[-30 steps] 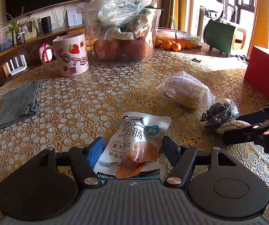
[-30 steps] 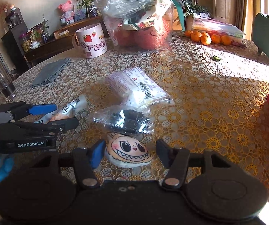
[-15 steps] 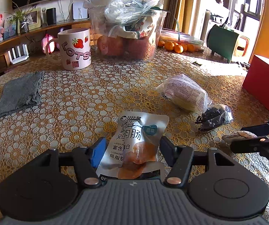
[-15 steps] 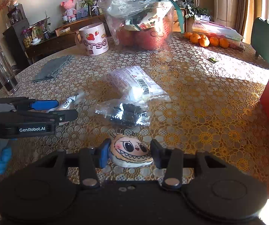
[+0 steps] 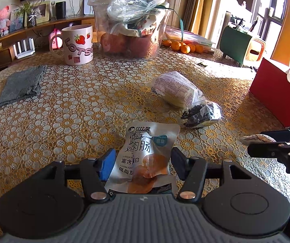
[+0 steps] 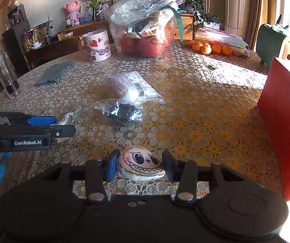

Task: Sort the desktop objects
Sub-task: 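Lift the packet and toy with both tools toward the red box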

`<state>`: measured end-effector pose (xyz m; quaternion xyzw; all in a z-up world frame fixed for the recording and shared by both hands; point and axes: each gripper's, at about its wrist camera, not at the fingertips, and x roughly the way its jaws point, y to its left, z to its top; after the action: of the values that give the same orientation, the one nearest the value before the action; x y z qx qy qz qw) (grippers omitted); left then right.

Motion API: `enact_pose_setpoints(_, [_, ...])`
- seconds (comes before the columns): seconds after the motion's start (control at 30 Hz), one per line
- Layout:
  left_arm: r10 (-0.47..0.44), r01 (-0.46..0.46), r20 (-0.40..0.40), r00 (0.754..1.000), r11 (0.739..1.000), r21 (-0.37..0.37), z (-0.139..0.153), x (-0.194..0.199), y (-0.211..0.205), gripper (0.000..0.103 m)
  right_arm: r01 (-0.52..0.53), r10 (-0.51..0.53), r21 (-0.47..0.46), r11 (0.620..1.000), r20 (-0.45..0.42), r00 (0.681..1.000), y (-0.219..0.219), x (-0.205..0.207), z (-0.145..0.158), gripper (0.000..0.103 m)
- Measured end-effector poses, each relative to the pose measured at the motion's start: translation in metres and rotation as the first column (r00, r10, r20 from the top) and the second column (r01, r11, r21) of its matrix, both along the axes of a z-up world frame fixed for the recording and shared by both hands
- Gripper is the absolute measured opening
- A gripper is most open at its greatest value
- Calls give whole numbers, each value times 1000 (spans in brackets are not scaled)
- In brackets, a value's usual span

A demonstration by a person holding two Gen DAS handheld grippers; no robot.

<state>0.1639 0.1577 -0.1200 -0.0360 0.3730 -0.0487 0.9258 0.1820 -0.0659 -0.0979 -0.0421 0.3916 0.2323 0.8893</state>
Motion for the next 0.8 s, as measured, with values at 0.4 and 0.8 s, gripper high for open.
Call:
enact_pose_setpoints(0.4, [7,-8,-13,1000,997,-78,15,-24,-39,58,19,-18,-34,999,42,999,-35,-21,10,45])
enact_pose_setpoints(0.8, [-37,40,28,999,995,-97,46,-47,-96,58,34,-35,5,999,98,995,-86,-45,31,45])
